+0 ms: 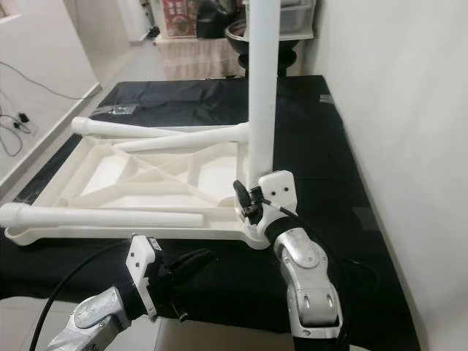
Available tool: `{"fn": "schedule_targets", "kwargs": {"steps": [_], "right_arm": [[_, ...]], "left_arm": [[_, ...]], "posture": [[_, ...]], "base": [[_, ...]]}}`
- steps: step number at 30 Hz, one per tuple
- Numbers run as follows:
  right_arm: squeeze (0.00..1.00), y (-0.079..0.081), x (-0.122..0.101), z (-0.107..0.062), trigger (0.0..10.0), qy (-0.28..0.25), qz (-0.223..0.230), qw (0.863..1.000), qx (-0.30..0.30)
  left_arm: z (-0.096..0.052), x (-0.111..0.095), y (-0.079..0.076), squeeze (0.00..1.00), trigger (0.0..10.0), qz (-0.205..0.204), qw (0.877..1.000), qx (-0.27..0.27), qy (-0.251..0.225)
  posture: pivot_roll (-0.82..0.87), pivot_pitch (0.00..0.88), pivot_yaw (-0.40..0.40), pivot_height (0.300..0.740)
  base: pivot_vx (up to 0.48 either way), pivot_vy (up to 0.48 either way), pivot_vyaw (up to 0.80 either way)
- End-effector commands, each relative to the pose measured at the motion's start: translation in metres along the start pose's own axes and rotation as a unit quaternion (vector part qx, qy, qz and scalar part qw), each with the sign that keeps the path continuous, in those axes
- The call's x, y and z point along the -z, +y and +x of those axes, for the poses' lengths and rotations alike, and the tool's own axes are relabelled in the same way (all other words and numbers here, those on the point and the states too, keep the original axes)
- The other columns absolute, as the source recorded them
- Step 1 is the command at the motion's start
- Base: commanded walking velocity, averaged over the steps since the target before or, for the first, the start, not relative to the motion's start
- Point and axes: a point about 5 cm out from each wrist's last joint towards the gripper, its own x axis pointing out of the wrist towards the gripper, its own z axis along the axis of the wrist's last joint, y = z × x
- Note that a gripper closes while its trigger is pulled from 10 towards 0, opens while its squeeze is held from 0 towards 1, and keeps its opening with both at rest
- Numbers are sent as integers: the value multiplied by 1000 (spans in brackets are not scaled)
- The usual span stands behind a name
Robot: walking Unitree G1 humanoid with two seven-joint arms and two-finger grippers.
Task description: Building children table
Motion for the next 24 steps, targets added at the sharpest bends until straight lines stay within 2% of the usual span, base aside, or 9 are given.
{"fn": "schedule_targets", "kwargs": {"steps": [1, 3, 4, 10, 11, 13, 14, 19, 24], "right_arm": [[0, -3, 32, -2, 10000, 89, 17, 996, 11], [0, -2, 29, -2, 10000, 86, 14, 996, 23], [1000, -2, 24, 1, 10000, 73, 25, 997, -1], [1000, 7, -11, 10, 10000, -11, 41, 984, -171], [1000, 4, -18, 10, 10000, -21, 15, 972, -232], [1000, 3, -19, 9, 10000, -21, 8, 970, -243], [0, 0, -21, 8, 10000, -17, -12, 956, -293], [0, -8, -23, 7, 10000, -6, -50, 923, -382], [0, -22, -32, 22, 10000, -2, -30, 897, -442]], "left_arm": [[-2, 1, 2, 0, 10000, 1, 1000, -4, 5], [-2, 0, 2, 0, 10000, 1, 1000, -6, 4], [-1, 0, 3, 0, 10000, 0, 1000, -6, 4], [0, 1, 3, 0, 10000, -2, 1000, -2, 3], [1, 1, 2, 0, 10000, -1, 1000, -2, 3], [1, 1, 2, 0, 10000, -1, 1000, -2, 3], [1, 1, 2, 0, 10000, -1, 1000, -3, 2], [2, 0, 1, 0, 10000, 1, 1000, -6, 0], [2, -1, 0, 0, 10000, 1, 1000, -9, -2]], "posture": [[-14, 146, 83, 740], [-13, 147, 82, 740], [-15, 147, 83, 740], [-10, 143, 78, 740], [-5, 142, 76, 740], [-5, 142, 76, 740], [2, 144, 66, 740], [7, 142, 62, 740], [27, 144, 63, 740]], "base": [[0, 0, 0], [0, 0, 0], [0, 0, 0], [0, 0, 0], [0, 0, 0], [0, 0, 0], [0, 0, 0], [0, 0, 0], [0, 0, 0]]}}
